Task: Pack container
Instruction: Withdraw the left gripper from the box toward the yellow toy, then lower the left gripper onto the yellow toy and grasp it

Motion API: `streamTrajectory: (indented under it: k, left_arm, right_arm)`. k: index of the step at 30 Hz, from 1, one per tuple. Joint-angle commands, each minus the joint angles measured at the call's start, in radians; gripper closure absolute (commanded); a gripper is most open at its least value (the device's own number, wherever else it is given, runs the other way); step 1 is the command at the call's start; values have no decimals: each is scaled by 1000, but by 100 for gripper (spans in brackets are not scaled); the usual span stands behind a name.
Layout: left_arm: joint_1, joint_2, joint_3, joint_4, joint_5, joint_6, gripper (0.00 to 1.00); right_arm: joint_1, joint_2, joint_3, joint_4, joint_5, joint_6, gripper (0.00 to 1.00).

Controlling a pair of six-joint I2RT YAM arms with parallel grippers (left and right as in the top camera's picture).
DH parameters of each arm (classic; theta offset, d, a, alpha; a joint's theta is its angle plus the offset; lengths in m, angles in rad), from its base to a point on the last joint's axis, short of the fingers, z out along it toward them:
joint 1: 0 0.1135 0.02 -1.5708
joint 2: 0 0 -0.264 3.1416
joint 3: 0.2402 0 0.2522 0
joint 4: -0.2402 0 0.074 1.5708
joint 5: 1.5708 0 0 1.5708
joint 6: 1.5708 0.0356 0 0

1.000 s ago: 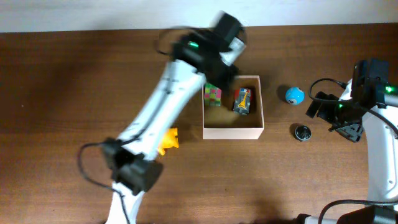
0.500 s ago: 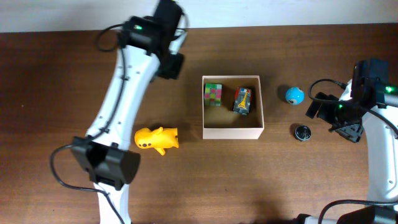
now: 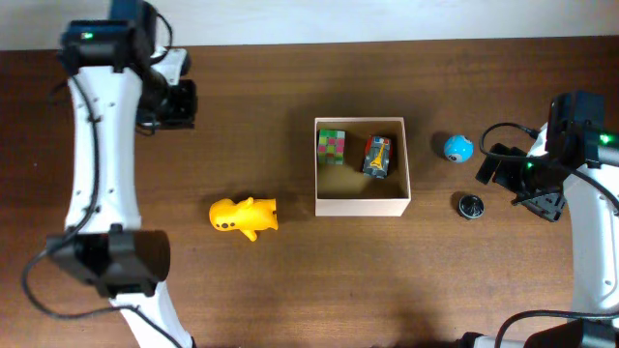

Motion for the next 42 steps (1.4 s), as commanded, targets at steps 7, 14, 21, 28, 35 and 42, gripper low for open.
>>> streamTrajectory:
  k: [7,14,21,28,35,42]
  left_arm:
    - [-16,-241,-12,-3,17,11,73]
    - [-69,-252,-254,52,1,-23,66]
    - [-226,-376,-310,108,-238,-99,65]
    - [-270,-445,-353,148,-277,-166,41]
    - [-270,-441,-699,468,-42,-224,34]
    - [-271,-427,-948,610,-12,-315,36]
  right_arm:
    - [-7,2,-5,0,16,-8,1]
    - [-7,2,-5,-2,16,-9,1]
    - [-7,2,-5,0,16,-8,1]
    - [-7,2,-5,3,16,-8,1]
    - [-7,2,-5,3,16,-8,2]
    - [-7,2,-5,0,16,-8,1]
